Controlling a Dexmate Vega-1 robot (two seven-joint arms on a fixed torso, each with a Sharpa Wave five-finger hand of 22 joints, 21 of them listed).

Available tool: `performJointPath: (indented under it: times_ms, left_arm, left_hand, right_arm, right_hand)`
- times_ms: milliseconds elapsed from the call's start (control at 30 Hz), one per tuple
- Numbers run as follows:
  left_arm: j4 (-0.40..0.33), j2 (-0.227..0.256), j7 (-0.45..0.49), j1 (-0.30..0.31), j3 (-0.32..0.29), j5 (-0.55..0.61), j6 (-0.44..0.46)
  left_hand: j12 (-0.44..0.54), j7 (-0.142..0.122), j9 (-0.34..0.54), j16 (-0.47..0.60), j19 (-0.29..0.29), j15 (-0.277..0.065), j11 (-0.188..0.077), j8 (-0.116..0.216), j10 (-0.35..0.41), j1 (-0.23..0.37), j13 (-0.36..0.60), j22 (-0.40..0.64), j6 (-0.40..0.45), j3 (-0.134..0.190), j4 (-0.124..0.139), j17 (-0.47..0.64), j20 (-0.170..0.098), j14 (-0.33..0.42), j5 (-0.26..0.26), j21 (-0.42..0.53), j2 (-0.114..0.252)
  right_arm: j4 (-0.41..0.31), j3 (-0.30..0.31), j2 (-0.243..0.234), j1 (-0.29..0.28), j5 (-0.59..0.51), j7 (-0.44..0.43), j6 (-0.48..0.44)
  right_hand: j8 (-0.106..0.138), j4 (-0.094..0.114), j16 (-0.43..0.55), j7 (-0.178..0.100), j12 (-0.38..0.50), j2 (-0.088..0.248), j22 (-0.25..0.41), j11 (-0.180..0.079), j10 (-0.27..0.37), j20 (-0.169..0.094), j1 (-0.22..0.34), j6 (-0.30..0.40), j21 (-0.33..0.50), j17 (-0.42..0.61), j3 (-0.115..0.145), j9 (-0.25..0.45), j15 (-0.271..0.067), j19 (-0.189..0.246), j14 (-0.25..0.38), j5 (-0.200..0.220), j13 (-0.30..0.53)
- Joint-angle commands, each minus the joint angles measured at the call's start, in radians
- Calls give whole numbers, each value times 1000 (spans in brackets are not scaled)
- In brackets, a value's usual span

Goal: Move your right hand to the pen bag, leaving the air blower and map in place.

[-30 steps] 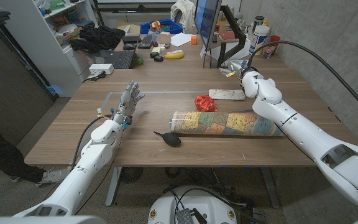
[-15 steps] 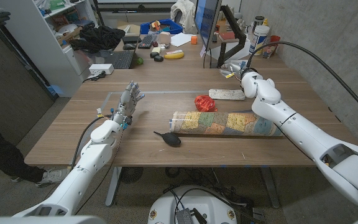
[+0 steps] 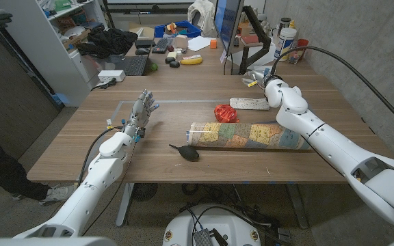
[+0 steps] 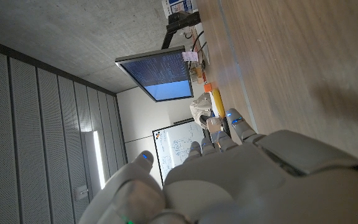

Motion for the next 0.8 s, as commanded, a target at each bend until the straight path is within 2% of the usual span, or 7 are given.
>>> performJointPath:
  times_ms: [33,800]
  left_arm:
    - [12,1,-8,-8,0,-1,2]
    - [33,-1,-22,-19,-4,-4,-3]
  left_hand:
    - [6,1,5,5,-110,-25,6,2,-29,7,2,4,-39,-4,0,2,-49,-65,7,0,108]
    - [5,1,5,5,-109,-26,6,1,-30,7,2,3,-38,-5,0,2,-49,-64,7,-3,109]
  right_arm:
    - [21,-13,8,13,-8,13,-6]
    - [43,-32,14,29,-19,28,-24]
  right_hand:
    - [-3,0,3,4,-2,10,2,-3,8,-29,10,9,-2,5,5,5,-33,8,12,-1,2]
    - [-5,2,5,3,-3,10,2,-3,14,-28,15,12,-3,5,6,5,-33,13,20,-1,2]
